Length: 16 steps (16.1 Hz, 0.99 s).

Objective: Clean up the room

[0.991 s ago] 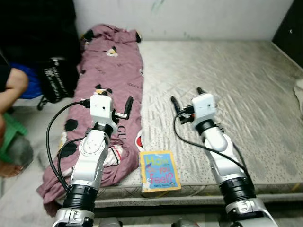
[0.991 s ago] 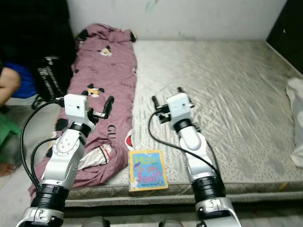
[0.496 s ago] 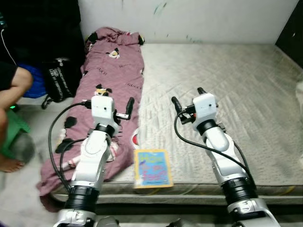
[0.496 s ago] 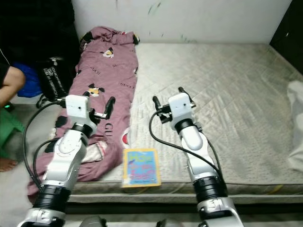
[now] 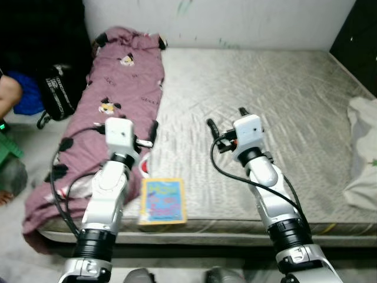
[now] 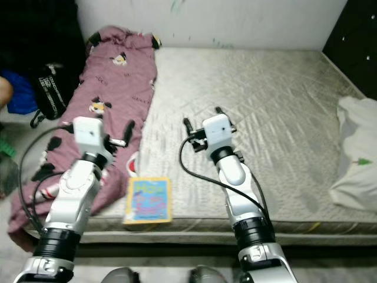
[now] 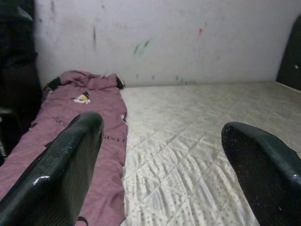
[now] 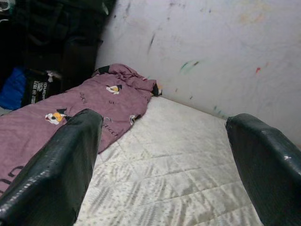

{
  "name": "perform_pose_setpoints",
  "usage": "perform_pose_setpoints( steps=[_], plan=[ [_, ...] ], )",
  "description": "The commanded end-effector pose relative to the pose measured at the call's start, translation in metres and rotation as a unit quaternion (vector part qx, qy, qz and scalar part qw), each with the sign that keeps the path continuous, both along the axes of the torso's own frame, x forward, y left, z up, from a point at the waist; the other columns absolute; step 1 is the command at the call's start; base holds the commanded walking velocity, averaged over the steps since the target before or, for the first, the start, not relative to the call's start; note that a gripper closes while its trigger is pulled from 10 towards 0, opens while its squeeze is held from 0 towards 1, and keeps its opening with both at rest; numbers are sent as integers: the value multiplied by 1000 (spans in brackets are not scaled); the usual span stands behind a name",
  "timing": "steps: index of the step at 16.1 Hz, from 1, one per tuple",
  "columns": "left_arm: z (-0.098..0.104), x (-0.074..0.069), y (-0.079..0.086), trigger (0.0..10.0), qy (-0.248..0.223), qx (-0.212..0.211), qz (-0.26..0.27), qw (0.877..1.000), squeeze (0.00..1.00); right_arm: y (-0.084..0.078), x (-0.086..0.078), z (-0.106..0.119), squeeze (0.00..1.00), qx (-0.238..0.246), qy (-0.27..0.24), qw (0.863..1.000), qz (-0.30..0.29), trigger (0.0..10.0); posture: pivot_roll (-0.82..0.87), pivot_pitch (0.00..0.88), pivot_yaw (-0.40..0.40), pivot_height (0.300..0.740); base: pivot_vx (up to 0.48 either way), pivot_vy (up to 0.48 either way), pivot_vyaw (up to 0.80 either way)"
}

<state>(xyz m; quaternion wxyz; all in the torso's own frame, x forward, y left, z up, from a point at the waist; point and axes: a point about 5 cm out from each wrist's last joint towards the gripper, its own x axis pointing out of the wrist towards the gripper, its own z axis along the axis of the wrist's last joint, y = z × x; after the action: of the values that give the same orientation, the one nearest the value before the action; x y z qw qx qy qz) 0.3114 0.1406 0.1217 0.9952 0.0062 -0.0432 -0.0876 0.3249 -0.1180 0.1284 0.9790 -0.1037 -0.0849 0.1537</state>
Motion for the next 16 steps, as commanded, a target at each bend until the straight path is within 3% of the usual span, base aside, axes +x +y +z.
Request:
perform_pose_setpoints(
  steps=[1, 7, 16],
  plan=[
    [2, 1, -7, 10000, -1, 0, -11, 1000, 0, -6, 1, 2, 0, -4, -6, 1000, -5, 10000, -1, 0, -10, 740, 0, -375, 0],
    [1, 1, -7, 10000, -1, -1, -12, 1000, 0, -6, 1, 2, 0, -5, -5, 1000, -4, 10000, -1, 0, -10, 740, 0, -375, 0],
    [3, 0, -10, 10000, -11, -9, -27, 1000, 0, -5, 0, 1, 0, -4, -4, 1000, -2, 10000, -1, 0, -10, 740, 0, 0, 0]
  ],
)
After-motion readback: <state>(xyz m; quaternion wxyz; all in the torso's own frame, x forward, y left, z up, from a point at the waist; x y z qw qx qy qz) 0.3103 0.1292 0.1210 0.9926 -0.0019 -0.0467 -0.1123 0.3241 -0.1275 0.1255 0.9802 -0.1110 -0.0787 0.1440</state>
